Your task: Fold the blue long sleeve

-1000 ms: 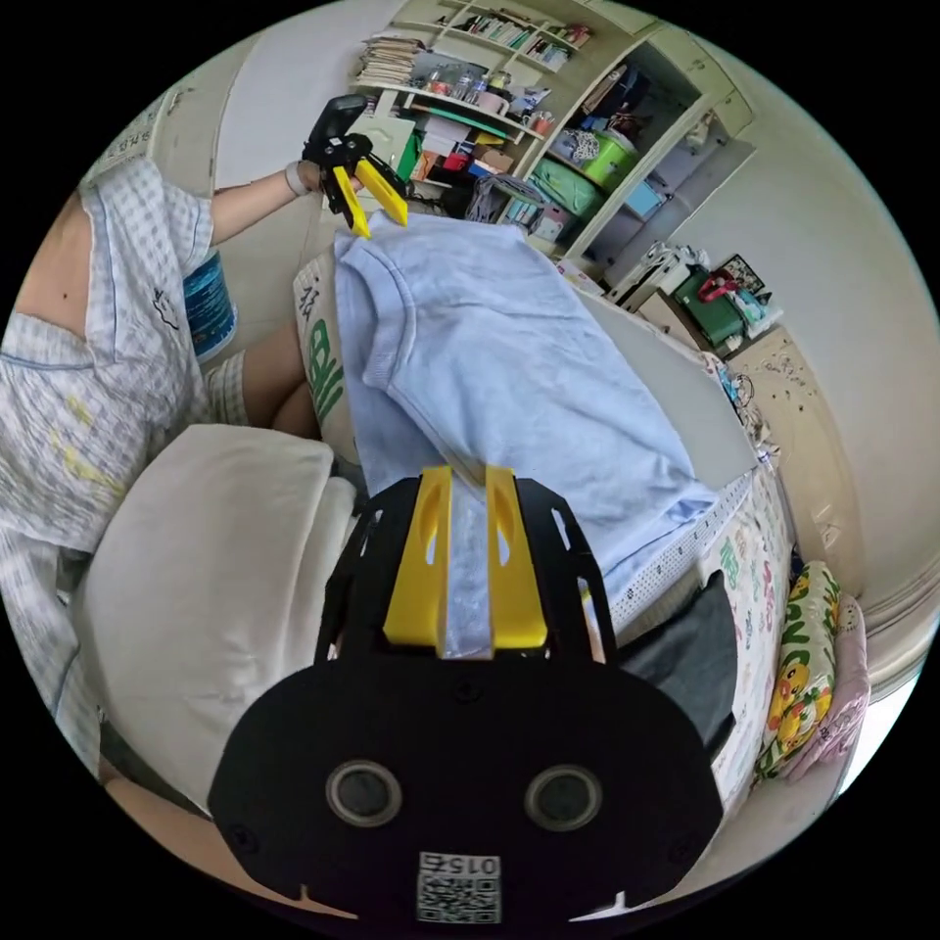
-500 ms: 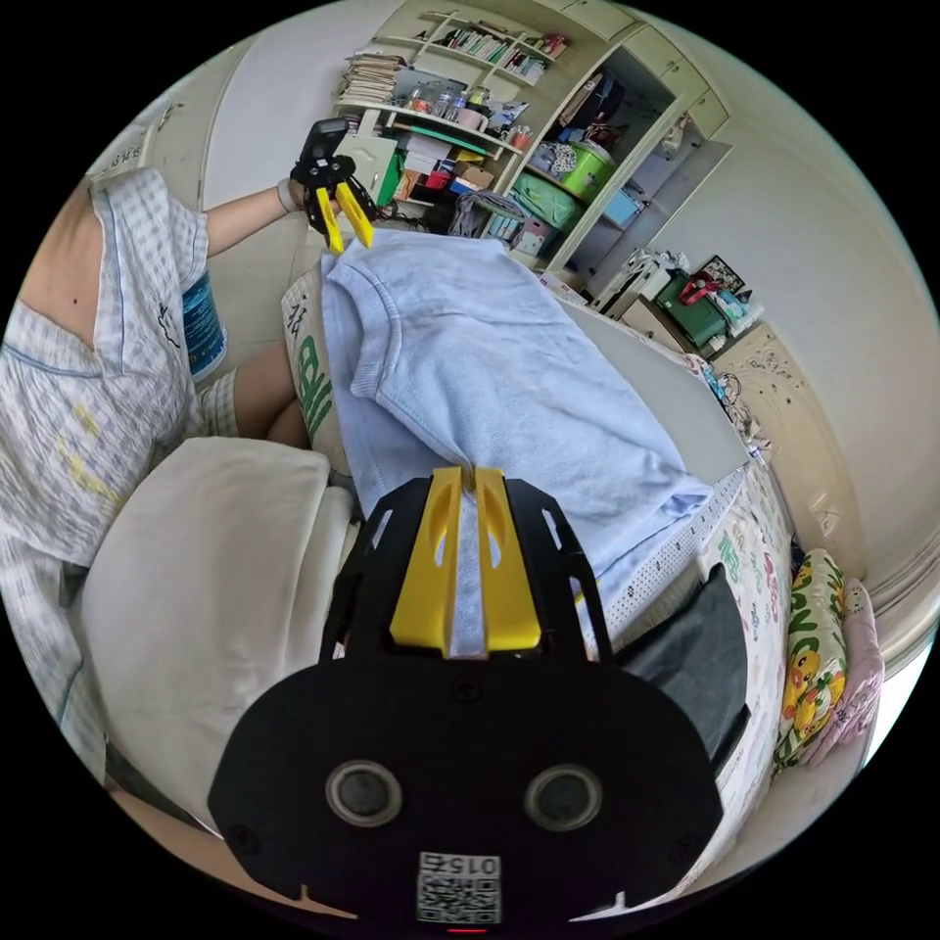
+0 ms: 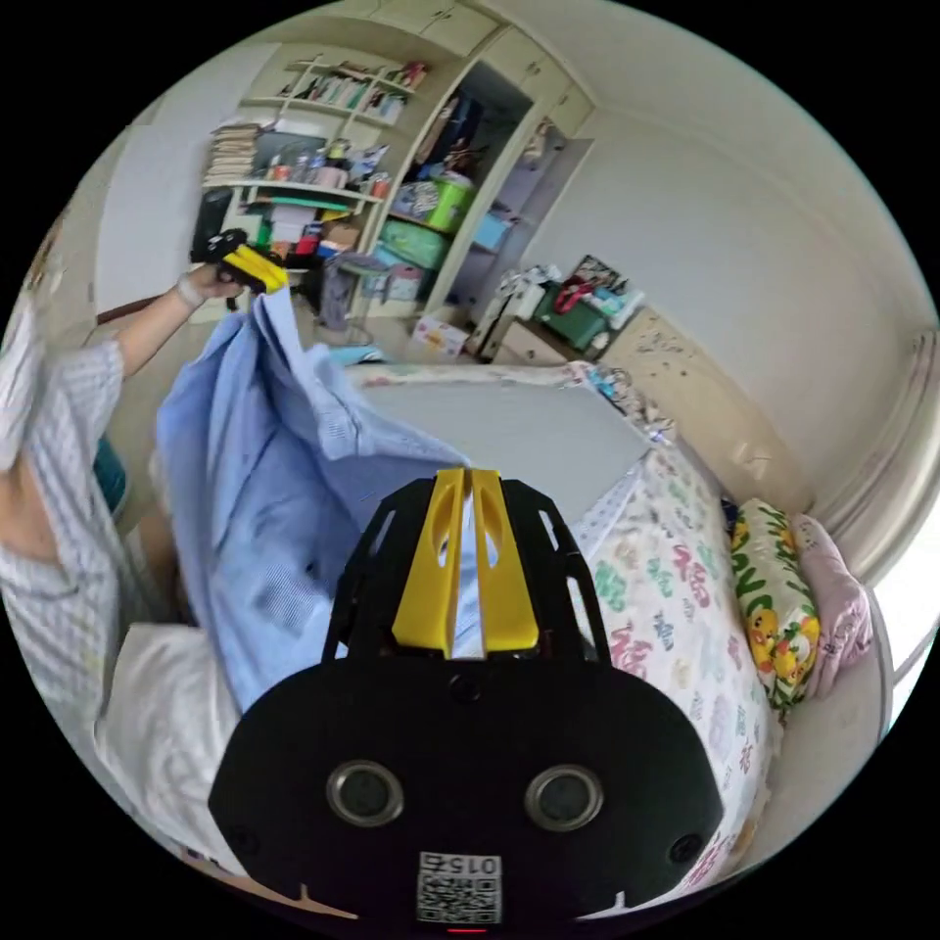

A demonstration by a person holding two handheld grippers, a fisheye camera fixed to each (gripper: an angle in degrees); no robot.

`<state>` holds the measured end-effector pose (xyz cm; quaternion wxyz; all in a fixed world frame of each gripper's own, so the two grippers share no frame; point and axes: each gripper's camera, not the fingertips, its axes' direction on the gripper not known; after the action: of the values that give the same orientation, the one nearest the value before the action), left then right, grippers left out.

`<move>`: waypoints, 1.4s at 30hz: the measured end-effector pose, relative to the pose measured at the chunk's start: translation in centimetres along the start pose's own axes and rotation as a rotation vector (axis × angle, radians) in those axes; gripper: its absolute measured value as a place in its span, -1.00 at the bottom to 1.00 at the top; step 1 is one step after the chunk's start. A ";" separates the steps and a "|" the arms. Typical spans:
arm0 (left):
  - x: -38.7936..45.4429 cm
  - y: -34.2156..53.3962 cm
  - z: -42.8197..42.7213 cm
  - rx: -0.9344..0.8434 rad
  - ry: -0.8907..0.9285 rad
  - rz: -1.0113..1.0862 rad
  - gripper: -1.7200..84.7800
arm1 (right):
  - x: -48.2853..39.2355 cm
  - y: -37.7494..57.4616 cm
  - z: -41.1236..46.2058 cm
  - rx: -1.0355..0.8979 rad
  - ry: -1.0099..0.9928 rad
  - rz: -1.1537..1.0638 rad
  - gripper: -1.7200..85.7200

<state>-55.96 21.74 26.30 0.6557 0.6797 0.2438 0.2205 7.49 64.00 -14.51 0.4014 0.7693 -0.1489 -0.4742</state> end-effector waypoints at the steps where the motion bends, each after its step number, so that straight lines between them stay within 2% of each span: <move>1: -1.8 -1.0 0.4 0.018 -0.006 -0.043 -0.94 | 1.0 -1.7 1.0 0.007 0.032 0.030 -0.97; 2: -5.0 -2.9 1.6 0.043 -0.040 -0.100 -0.94 | 2.7 -5.0 3.1 0.012 0.115 0.069 -0.96; 4: -8.9 -5.3 4.4 0.058 -0.246 -0.177 -0.93 | 5.5 -9.5 7.3 -0.012 0.266 0.147 -0.95; 5: -11.4 -6.3 6.7 0.044 -0.385 -0.285 -0.93 | 7.6 -11.6 9.9 -0.008 0.311 0.249 -0.91; 6: -13.3 -6.3 8.6 0.039 -0.468 -0.424 -0.92 | 9.3 -12.9 11.7 -0.025 0.310 0.389 -0.88; 8: -13.3 -5.7 9.8 0.044 -0.535 -0.530 -0.90 | 9.2 -13.2 12.3 0.018 0.231 0.466 -0.83; 10: -10.4 -4.5 9.2 0.102 -0.436 -0.411 -0.88 | 6.7 -12.1 11.7 0.036 0.066 0.372 -0.81; 12: -5.9 -1.2 7.4 0.045 -0.186 -0.282 -0.85 | 1.7 -7.7 9.1 -0.007 -0.169 0.188 -0.81; 14: -1.7 2.2 4.9 -0.009 0.022 -0.199 -0.83 | -1.5 -2.6 5.5 -0.014 -0.294 0.129 -0.81; 16: 3.2 6.2 1.5 -0.029 0.145 -0.139 -0.82 | -4.0 2.6 1.7 -0.017 -0.341 0.086 -0.81; 18: 9.9 11.1 -2.6 -0.056 0.206 -0.070 -0.81 | -7.5 8.6 -2.2 -0.092 -0.282 -0.025 -0.81; 20: 14.2 13.8 -4.6 -0.080 0.198 -0.038 -0.80 | -9.0 12.2 -4.1 -0.126 -0.215 -0.028 -0.80; 22: 17.2 15.2 -5.7 -0.102 0.155 -0.044 -0.80 | -9.0 14.6 -5.3 -0.115 -0.226 0.062 -0.77; 26: 20.9 13.6 -6.7 -0.001 0.155 -0.032 -0.78 | -6.2 16.9 -3.9 -0.226 -0.356 0.243 -0.67; 29: 23.3 10.0 -5.8 0.083 0.201 0.026 -0.76 | -5.3 17.5 -2.0 -0.313 -0.456 0.298 -0.73; 31: 25.1 8.2 -4.1 0.087 0.197 0.081 -0.74 | -4.8 17.5 -2.7 -0.257 -0.476 0.313 -0.86; 35: 28.4 5.8 0.8 0.047 0.154 0.134 -0.69 | -3.6 15.3 -6.0 -0.090 -0.502 0.350 -0.88; 38: 29.1 6.3 2.8 0.074 0.144 0.041 -0.65 | -2.7 13.3 -7.7 0.042 -0.559 0.405 -0.88; 42: 28.9 7.5 2.7 0.138 0.000 -0.109 -0.65 | -3.2 11.8 -7.0 0.121 -0.625 0.405 -0.89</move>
<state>-31.32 37.41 33.14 0.6185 0.7089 0.2949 0.1670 13.60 61.79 -2.00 0.3760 0.5650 -0.4411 -0.5873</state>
